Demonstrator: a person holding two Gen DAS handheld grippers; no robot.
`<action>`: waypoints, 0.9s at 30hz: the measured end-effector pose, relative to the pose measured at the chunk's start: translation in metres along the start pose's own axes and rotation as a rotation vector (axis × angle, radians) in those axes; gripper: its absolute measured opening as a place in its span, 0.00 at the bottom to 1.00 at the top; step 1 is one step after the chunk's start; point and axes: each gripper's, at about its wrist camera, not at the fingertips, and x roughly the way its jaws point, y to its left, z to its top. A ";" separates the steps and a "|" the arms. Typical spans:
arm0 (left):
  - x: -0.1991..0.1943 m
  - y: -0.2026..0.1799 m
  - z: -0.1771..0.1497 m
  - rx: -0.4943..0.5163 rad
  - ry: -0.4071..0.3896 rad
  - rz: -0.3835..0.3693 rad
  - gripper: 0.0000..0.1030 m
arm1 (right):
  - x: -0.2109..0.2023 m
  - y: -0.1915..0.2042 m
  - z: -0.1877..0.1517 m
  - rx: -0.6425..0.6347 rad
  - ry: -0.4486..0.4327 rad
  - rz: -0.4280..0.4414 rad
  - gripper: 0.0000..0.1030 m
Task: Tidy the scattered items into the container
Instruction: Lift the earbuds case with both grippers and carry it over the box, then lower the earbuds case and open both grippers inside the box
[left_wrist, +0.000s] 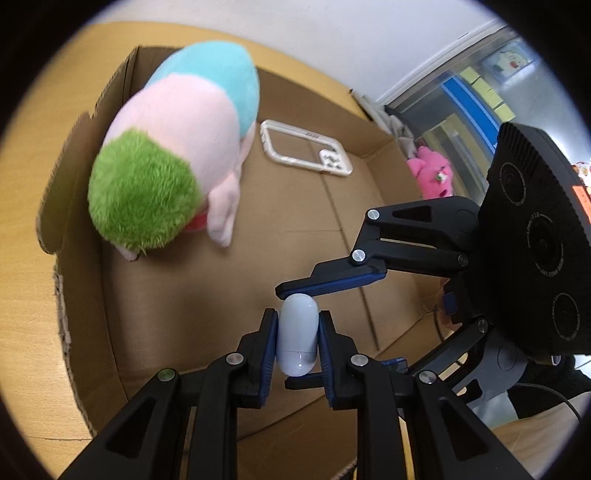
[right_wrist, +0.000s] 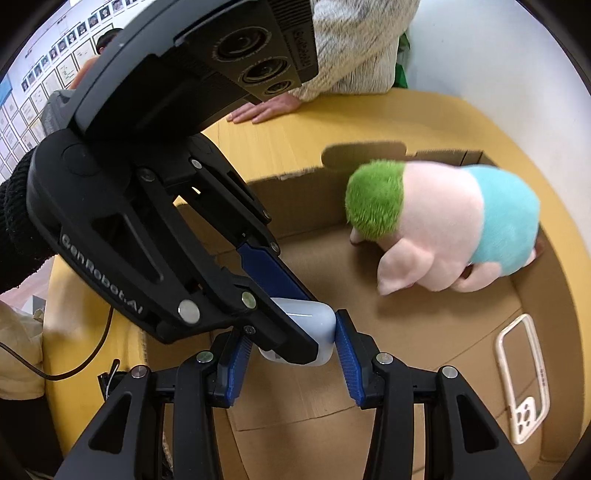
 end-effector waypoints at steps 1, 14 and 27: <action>0.002 0.002 0.000 -0.008 0.008 0.006 0.20 | 0.003 0.000 -0.001 0.001 0.003 0.001 0.46; 0.013 0.018 -0.002 -0.068 0.068 0.147 0.22 | 0.036 -0.003 -0.003 0.037 0.010 0.030 0.46; -0.007 0.022 0.000 -0.116 0.025 0.210 0.30 | 0.034 0.003 -0.006 0.066 0.013 -0.012 0.66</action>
